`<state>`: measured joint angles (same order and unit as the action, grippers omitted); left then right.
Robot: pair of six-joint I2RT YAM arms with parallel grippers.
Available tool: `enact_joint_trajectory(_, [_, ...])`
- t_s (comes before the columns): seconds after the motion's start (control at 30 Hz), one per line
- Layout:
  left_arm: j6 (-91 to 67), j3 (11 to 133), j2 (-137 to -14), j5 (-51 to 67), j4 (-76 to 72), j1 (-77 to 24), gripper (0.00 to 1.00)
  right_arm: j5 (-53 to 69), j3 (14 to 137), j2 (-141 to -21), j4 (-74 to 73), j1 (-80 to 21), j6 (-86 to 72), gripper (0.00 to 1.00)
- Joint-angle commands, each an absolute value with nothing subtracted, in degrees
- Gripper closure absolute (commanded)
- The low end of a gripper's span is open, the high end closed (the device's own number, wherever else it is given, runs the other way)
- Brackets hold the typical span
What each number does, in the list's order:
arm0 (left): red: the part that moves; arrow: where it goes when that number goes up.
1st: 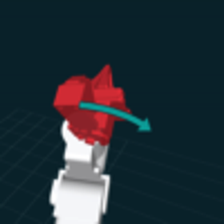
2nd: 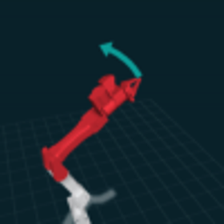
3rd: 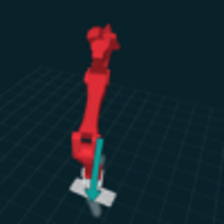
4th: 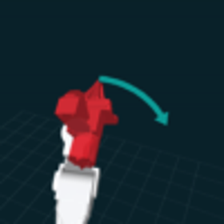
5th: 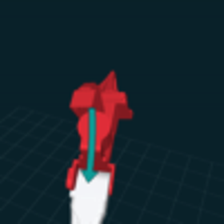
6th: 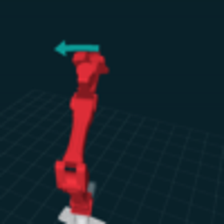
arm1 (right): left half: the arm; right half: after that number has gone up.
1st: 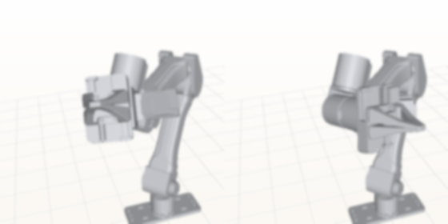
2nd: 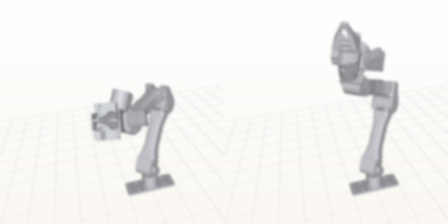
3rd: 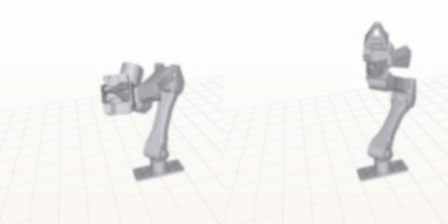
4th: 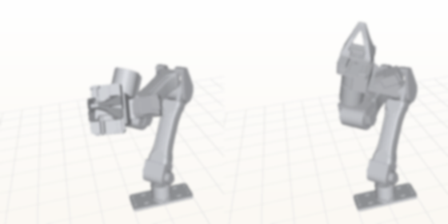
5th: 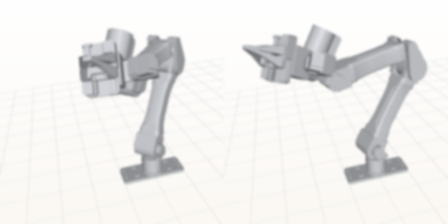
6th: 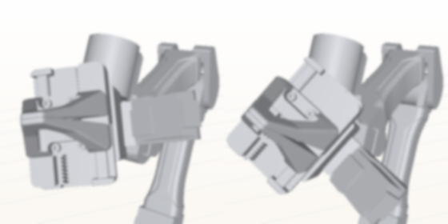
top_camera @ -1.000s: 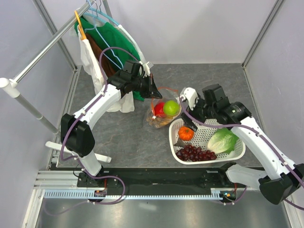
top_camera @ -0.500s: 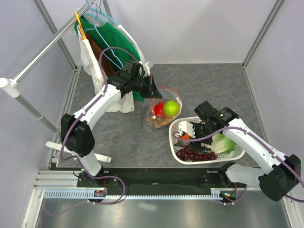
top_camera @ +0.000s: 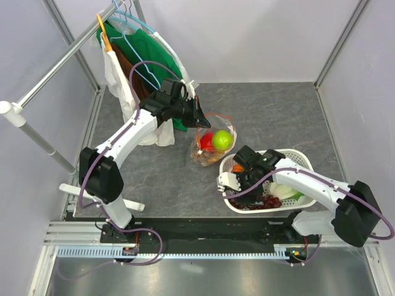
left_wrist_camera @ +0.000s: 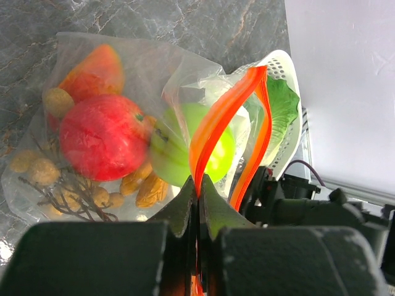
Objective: Place the food in the zip-top bag and seal the zipper
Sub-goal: Pick up the fake fruit from the bin, then place the fake fruit in the zipper food storage bag.
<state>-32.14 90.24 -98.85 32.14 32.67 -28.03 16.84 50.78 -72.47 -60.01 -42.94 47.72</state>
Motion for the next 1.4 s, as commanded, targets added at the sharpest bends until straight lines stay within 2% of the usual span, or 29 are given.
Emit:
enact_joint_trajectory(0.0, [-33.31, 89.82, -99.40, 33.75, 31.11, -27.33, 0.98, 14.59, 49.40, -74.53, -53.36, -45.96, 45.00, 0.21])
enact_joint_trajectory(0.07, [-33.31, 89.74, -99.32, 33.66, 31.03, -27.25, 0.98, 14.24, 48.96, -74.97, -52.13, -46.14, 45.00, 0.26])
enact_joint_trajectory(0.1, [-33.31, 89.74, -99.23, 33.75, 31.03, -27.25, 0.98, 14.24, 48.87, -74.88, -51.77, -46.14, 45.00, 0.35])
enact_joint_trajectory(0.17, [-33.14, 89.74, -99.32, 33.66, 31.03, -27.16, 0.98, 14.24, 48.25, -74.45, -51.33, -46.23, 44.83, 0.43])
enact_joint_trajectory(0.27, [-33.05, 89.91, -99.40, 33.66, 31.03, -27.07, 0.98, 13.98, 48.60, -72.87, -51.76, -46.23, 43.60, 0.64])
enact_joint_trajectory(0.3, [-33.05, 89.91, -99.23, 33.84, 31.11, -26.98, 0.98, 14.15, 49.30, -72.25, -52.12, -46.23, 42.72, 0.77])
enact_joint_trajectory(0.4, [-32.78, 89.74, -99.14, 33.84, 31.11, -26.89, 0.98, 14.77, 53.43, -69.09, -53.87, -46.23, 38.86, 1.00])
enact_joint_trajectory(0.77, [-32.87, 89.91, -98.97, 34.01, 31.11, -26.81, 0.98, 13.63, 62.57, -58.54, -55.73, -46.23, 31.47, 1.00])
enact_joint_trajectory(1.07, [-33.57, 90.09, -99.49, 35.15, 31.03, -26.81, 0.98, 11.78, 80.06, -60.91, -47.56, -45.18, 18.90, 1.00])
enact_joint_trajectory(1.17, [-33.57, 90.18, -99.32, 35.59, 31.11, -26.72, 0.98, 6.44, 82.44, -60.47, -40.63, -44.91, 15.39, 1.00])
enact_joint_trajectory(1.23, [-33.66, 90.26, -99.32, 35.95, 31.03, -26.72, 0.98, 0.38, 81.83, -59.07, -32.31, -44.65, 12.76, 1.00])
enact_joint_trajectory(1.37, [-34.36, 90.53, -99.75, 37.44, 31.11, -26.46, 0.98, -4.39, 79.11, -59.41, -20.15, -44.38, 8.89, 1.00])
